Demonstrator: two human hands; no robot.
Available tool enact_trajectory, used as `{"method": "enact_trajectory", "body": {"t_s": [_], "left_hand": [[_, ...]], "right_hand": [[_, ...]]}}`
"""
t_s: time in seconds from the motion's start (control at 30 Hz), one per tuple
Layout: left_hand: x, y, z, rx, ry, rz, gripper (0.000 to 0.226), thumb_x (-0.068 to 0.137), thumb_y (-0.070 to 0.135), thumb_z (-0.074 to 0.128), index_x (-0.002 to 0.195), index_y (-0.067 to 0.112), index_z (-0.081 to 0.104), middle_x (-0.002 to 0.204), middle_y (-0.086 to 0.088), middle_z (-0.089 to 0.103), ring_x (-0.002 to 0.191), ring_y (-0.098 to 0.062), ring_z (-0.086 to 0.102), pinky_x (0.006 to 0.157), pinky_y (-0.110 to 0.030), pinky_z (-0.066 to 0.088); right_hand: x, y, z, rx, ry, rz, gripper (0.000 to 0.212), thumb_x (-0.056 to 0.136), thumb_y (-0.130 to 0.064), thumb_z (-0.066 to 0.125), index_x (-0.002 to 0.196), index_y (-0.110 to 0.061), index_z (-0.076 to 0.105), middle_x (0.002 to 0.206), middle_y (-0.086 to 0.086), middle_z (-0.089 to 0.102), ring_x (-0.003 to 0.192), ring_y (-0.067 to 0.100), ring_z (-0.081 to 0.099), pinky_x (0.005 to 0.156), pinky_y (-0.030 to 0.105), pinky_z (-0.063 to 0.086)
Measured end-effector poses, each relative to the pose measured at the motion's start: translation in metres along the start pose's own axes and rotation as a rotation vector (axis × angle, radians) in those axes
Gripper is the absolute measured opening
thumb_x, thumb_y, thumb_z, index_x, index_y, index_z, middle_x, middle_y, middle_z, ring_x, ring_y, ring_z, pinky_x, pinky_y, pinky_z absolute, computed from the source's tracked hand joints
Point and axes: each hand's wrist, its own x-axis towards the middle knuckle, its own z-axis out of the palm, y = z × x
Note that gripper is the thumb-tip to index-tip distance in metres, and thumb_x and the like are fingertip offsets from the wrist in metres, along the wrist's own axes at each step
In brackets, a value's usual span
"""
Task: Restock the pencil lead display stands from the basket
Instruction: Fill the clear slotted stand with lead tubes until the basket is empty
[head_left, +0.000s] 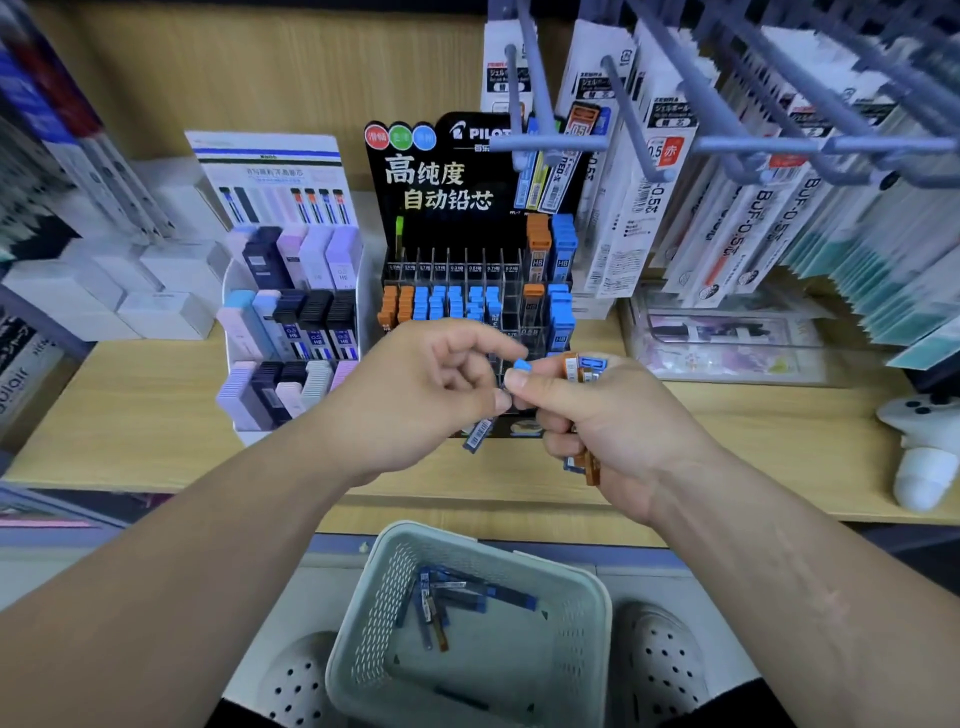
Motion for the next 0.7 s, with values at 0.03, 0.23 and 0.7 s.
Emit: {"method": "enact_trajectory", "body": {"t_s": [0.03, 0.23, 0.7], "left_hand": [[0.001, 0.000, 0.001, 0.008, -0.006, 0.019, 0.034, 0.087, 0.002, 0.073, 0.112, 0.024, 0.071, 0.083, -0.018, 0.065, 0.069, -0.022, 0.056, 0.062, -0.030, 0.046], [0.021, 0.001, -0.007, 0.027, 0.210, 0.130, 0.029, 0.090, 0.004, 0.068, 0.103, 0.030, 0.065, 0.072, 0.002, 0.065, 0.069, -0.021, 0.059, 0.073, -0.037, 0.051], [0.052, -0.006, 0.002, 0.422, 0.502, 0.336, 0.013, 0.094, 0.014, 0.065, 0.106, 0.019, 0.070, 0.078, 0.022, 0.059, 0.072, 0.001, 0.056, 0.066, -0.006, 0.039]], "right_hand": [[0.001, 0.000, 0.000, 0.001, 0.006, 0.000, 0.017, 0.080, -0.011, 0.083, 0.086, -0.011, 0.066, 0.068, 0.004, 0.065, 0.050, 0.009, 0.042, 0.044, 0.020, 0.033], [0.005, -0.003, -0.010, 0.039, 0.077, -0.009, 0.011, 0.084, -0.018, 0.080, 0.086, -0.012, 0.071, 0.074, 0.004, 0.068, 0.052, 0.008, 0.044, 0.044, 0.019, 0.034], [0.002, -0.006, -0.037, 0.060, 0.087, 0.043, 0.020, 0.088, -0.017, 0.076, 0.103, -0.005, 0.072, 0.066, 0.000, 0.057, 0.051, 0.008, 0.042, 0.044, 0.020, 0.032]]}}
